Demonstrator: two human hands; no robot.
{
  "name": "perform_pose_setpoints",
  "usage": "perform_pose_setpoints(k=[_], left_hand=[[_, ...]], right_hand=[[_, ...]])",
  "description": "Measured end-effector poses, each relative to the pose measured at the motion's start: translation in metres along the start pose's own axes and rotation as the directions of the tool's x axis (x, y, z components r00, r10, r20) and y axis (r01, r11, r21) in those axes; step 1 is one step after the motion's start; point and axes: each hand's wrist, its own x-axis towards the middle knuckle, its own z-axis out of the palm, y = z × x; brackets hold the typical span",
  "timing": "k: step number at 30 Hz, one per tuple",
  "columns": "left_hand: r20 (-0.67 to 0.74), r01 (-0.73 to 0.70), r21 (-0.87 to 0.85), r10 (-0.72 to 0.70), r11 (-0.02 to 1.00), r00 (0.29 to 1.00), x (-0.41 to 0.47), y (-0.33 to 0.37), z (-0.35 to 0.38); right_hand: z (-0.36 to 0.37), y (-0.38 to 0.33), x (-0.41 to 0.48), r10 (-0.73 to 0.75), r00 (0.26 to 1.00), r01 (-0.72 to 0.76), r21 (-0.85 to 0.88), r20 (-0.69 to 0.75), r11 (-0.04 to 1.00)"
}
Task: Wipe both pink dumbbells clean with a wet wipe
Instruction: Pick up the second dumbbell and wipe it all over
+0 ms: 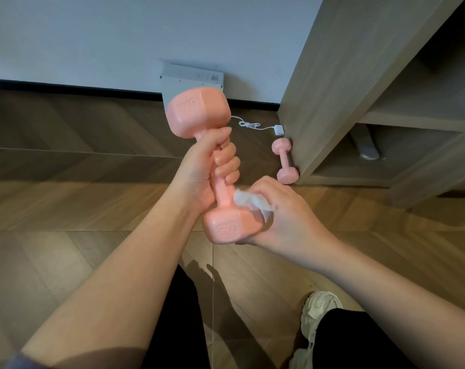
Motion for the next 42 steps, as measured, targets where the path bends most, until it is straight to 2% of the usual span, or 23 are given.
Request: perform_pose_setpoints(k=[3, 5, 6, 8, 10, 12, 15, 17, 19, 21, 26, 29, 31, 34, 36, 37, 39, 42], left_hand=[[-0.105, -0.056, 0.070, 0.063, 0.996, 0.992, -0.001, -0.002, 0.003], [-0.150, -0.084, 0.119, 0.101, 0.989, 0.983, -0.003, -0.007, 0.003], [-0.163, -0.090, 0.145, 0.114, 0.985, 0.980, -0.004, -0.009, 0.003], [-0.190, -0.094, 0.209, 0.135, 0.973, 0.972, -0.005, -0.012, 0.004], [-0.220, -0.095, 0.263, 0.155, 0.960, 0.963, -0.006, -0.014, 0.005], [-0.248, -0.102, 0.274, 0.173, 0.956, 0.953, -0.005, -0.013, 0.007], [-0.282, -0.109, 0.276, 0.189, 0.955, 0.941, -0.004, -0.010, 0.008], [-0.293, -0.113, 0.289, 0.201, 0.951, 0.935, -0.003, -0.010, 0.010], [-0.305, -0.111, 0.305, 0.208, 0.946, 0.929, -0.002, -0.013, 0.012], [-0.324, -0.104, 0.327, 0.214, 0.939, 0.921, -0.002, -0.019, 0.016], [-0.389, -0.131, 0.335, 0.264, 0.933, 0.882, -0.001, -0.022, 0.018], [-0.400, -0.137, 0.329, 0.270, 0.934, 0.876, 0.000, -0.024, 0.015], [-0.352, -0.119, 0.301, 0.226, 0.946, 0.908, 0.000, -0.023, 0.013], [-0.082, -0.058, 0.172, 0.073, 0.983, 0.994, 0.001, -0.010, 0.006], [0.094, -0.006, 0.092, -0.003, 0.996, 0.996, -0.001, -0.003, 0.001], [0.138, 0.016, 0.069, -0.025, 0.998, 0.990, -0.002, -0.001, -0.001], [0.163, 0.042, 0.040, -0.048, 0.998, 0.985, -0.005, -0.001, 0.000], [0.085, 0.005, 0.066, -0.010, 0.998, 0.996, -0.006, -0.003, 0.005]], right_hand=[[0.004, 0.002, -0.001, -0.066, 0.998, 0.061, -0.213, -0.017, 0.975], [0.005, 0.003, 0.000, -0.073, 0.993, 0.101, -0.364, 0.090, 0.926], [0.005, 0.004, 0.001, -0.067, 0.987, 0.118, -0.384, 0.144, 0.916], [0.004, 0.002, 0.003, -0.072, 0.976, 0.145, -0.365, 0.207, 0.920], [0.004, 0.000, 0.003, -0.075, 0.975, 0.155, -0.400, 0.209, 0.904], [0.004, 0.002, 0.001, -0.107, 0.987, 0.152, -0.453, 0.123, 0.879], [0.007, 0.001, -0.003, -0.156, 0.987, 0.127, -0.430, -0.033, 0.894], [0.007, 0.002, -0.003, -0.134, 0.991, 0.120, -0.445, 0.000, 0.887], [0.006, 0.003, -0.003, -0.056, 0.992, 0.106, -0.476, 0.117, 0.873], [0.006, 0.003, -0.003, -0.016, 0.985, 0.102, -0.499, 0.173, 0.861], [0.007, -0.001, -0.012, -0.072, 0.997, 0.057, -0.489, -0.012, 0.870], [0.012, 0.002, -0.013, -0.053, 0.998, 0.061, -0.500, 0.031, 0.864], [0.010, 0.005, -0.012, -0.025, 0.998, 0.049, -0.466, 0.057, 0.883], [-0.003, 0.006, -0.008, -0.025, 0.999, 0.034, -0.243, 0.043, 0.970], [-0.010, 0.006, -0.005, -0.057, 0.994, 0.063, -0.068, 0.091, 0.996], [-0.011, 0.006, -0.004, -0.085, 0.990, 0.088, -0.018, 0.115, 0.996], [-0.008, 0.004, -0.003, -0.113, 0.985, 0.117, -0.021, 0.127, 0.993], [0.000, 0.005, -0.006, -0.080, 0.996, 0.085, -0.144, 0.039, 0.986]])
